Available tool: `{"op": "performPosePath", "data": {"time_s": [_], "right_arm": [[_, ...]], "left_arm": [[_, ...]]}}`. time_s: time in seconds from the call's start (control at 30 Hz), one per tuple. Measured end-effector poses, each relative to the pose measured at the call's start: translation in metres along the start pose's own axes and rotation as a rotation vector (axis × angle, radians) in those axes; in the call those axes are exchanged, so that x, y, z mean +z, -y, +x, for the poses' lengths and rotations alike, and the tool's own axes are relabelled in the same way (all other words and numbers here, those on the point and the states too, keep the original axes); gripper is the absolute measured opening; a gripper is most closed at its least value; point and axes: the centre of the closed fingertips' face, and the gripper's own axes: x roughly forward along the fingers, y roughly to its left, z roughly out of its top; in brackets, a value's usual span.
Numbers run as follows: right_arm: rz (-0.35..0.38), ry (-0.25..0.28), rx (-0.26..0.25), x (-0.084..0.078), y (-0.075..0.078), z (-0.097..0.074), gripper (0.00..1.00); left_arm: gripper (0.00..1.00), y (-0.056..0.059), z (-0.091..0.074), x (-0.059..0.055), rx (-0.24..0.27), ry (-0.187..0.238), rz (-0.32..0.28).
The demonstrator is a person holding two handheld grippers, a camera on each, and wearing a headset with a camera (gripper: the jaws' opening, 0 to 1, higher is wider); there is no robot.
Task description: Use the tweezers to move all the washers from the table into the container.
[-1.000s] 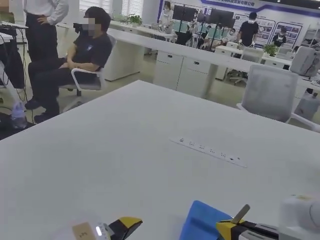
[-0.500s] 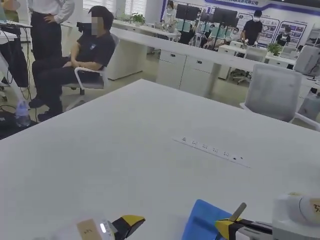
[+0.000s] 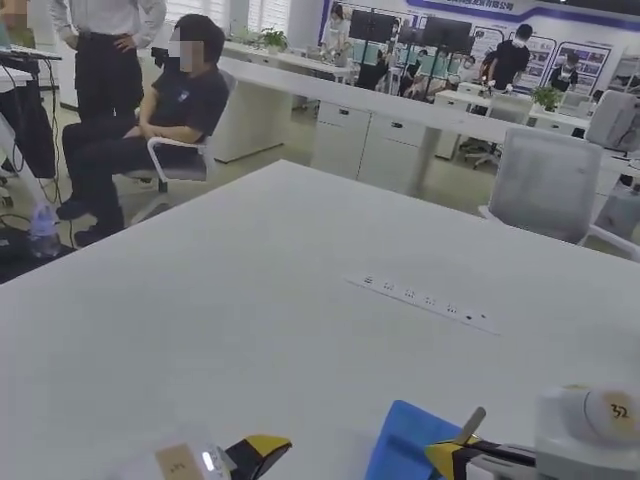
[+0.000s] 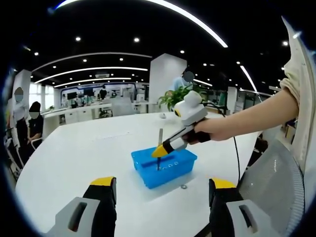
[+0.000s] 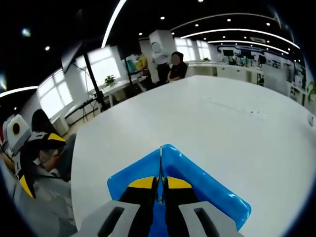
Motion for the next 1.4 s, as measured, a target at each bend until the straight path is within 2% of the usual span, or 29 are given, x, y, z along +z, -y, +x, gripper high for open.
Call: {"op": "performPosePath", "data": {"time_s": [0.23, 0.4, 0.5, 0.83, 1.2, 1.4], "right_arm": [[0.004, -0.01, 0.003, -0.003, 0.001, 0.002, 0.03], [-0.045, -0.031, -0.004, -0.006, 0.0, 0.005, 0.03], [-0.115, -0.044, -0.003, -0.007, -0.002, 0.006, 0.03], [-0.14, -0.038, 0.007, -0.008, -0.001, 0.007, 0.04], [-0.166, 0.008, -0.001, -0.002, -0.008, -0.009, 0.04], [-0.176, 0.053, 0.006, 0.011, -0.022, -0.021, 0.04]], "left_arm": [[0.77, 0.0, 0.0, -0.001, 0.0, -0.001, 0.001], [0.77, -0.001, -0.001, 0.0, 0.006, 0.002, 0.001], [0.77, -0.001, -0.001, 0.0, 0.005, 0.001, 0.001], [0.77, -0.001, 0.0, -0.002, 0.005, -0.005, 0.005], [0.77, -0.001, 0.0, -0.002, 0.004, -0.005, 0.007], [0.76, 0.0, 0.0, -0.002, 0.003, -0.007, 0.008]]}}
